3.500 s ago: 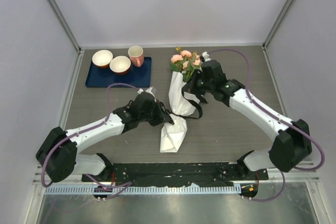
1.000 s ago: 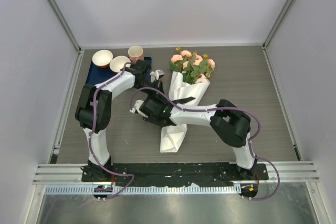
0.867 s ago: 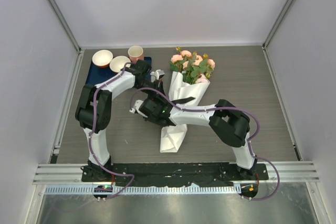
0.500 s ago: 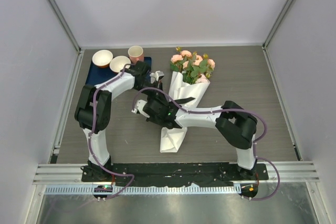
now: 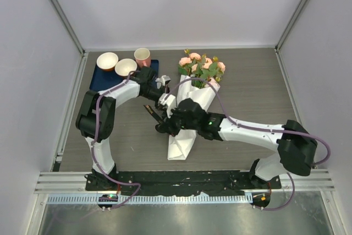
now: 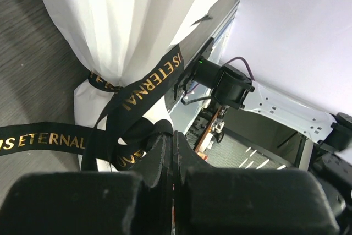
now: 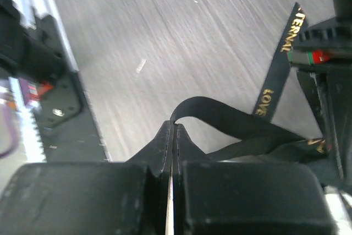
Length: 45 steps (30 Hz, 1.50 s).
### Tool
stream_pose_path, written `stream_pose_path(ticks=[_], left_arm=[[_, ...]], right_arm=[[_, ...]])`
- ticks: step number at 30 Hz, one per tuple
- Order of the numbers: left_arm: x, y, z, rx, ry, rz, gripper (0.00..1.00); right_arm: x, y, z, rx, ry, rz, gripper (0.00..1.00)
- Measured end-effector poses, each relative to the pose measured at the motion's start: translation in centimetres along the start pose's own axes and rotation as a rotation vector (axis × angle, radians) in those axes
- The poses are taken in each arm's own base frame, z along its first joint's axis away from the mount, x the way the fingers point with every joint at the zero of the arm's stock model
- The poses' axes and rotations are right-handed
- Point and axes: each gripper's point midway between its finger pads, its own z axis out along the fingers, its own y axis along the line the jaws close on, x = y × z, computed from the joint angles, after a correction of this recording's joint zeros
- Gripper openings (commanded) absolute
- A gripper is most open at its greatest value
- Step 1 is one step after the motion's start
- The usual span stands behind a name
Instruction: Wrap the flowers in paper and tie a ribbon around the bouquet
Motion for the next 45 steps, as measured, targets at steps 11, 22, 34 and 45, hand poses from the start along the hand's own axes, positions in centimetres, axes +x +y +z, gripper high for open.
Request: stream_pose_path(ticks=[11,22,34,45], left_arm=[[-0.2,-0.2,-0.2,-0.017,-0.125,-0.063,0.0],[-0.3,0.5,0.9,-0.062,-0.167,-0.094,0.0],[0.0,-0.1,1.7,-0.045,-0.161,-0.074,0.0],[0.1,-0.2,1.8,-0.037,-0.155,-0.069,0.0]], right_arm=[[0.1,-1.1,-7.6,-0.078,-0.094,0.698,0.0],[5.1,-6.5,-13.0,0.414,0.217,0.673,0.4],[2.1,-6.4,-11.0,0.363,0.211,0.359,0.58],[3.2,-4.0,-2.9,0.262,0.319,-0.002,0.43]])
